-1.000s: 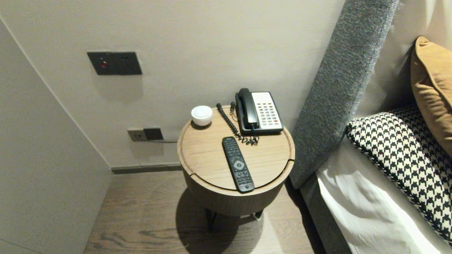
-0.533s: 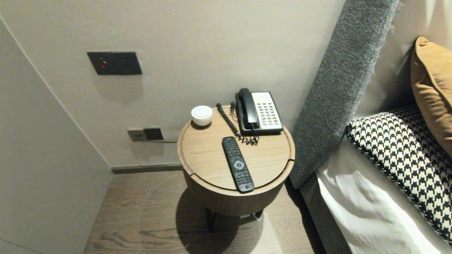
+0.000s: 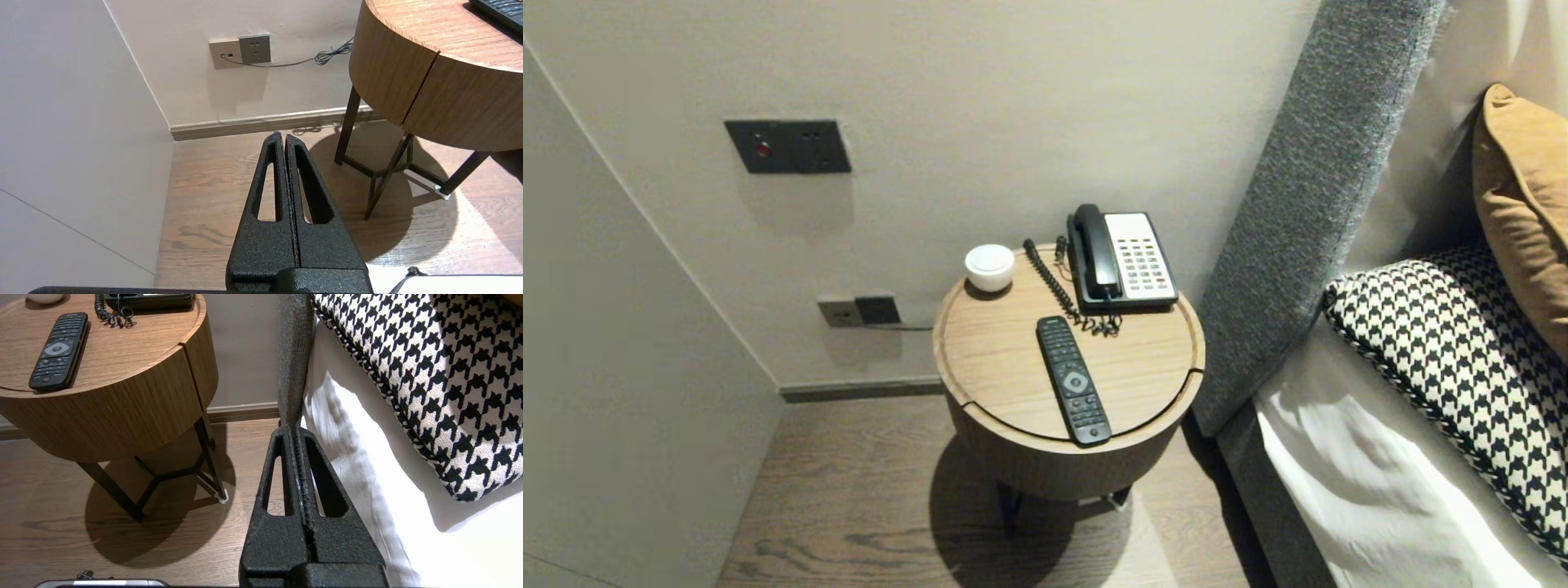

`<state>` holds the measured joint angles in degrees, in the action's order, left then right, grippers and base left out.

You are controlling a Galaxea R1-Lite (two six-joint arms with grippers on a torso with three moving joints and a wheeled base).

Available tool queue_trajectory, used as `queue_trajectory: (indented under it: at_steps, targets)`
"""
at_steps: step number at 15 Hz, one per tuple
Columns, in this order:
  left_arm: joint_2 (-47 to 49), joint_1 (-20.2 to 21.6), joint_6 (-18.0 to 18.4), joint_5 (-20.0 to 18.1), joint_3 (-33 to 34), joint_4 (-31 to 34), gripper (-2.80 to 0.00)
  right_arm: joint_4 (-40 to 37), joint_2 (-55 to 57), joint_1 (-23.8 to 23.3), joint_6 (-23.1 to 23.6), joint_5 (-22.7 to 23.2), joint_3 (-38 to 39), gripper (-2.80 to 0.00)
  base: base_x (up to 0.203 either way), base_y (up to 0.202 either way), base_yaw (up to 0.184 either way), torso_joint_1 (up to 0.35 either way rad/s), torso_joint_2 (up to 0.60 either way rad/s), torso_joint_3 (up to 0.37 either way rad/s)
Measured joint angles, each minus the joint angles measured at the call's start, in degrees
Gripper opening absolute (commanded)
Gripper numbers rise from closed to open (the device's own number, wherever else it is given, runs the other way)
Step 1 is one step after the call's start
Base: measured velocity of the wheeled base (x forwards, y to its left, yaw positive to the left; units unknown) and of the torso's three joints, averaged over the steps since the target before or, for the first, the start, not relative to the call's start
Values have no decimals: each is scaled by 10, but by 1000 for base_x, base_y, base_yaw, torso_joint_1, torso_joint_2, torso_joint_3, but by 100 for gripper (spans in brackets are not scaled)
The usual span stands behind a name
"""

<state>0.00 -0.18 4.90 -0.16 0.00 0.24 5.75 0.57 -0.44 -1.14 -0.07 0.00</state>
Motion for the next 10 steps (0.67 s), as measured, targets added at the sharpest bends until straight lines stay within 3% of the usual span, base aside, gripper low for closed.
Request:
queue_trajectory:
  at_steps: [10]
  targets:
    - [0, 0, 0, 0, 0, 0, -280, 1, 0, 0, 0, 0, 0, -280, 0, 0, 0, 0, 0, 0]
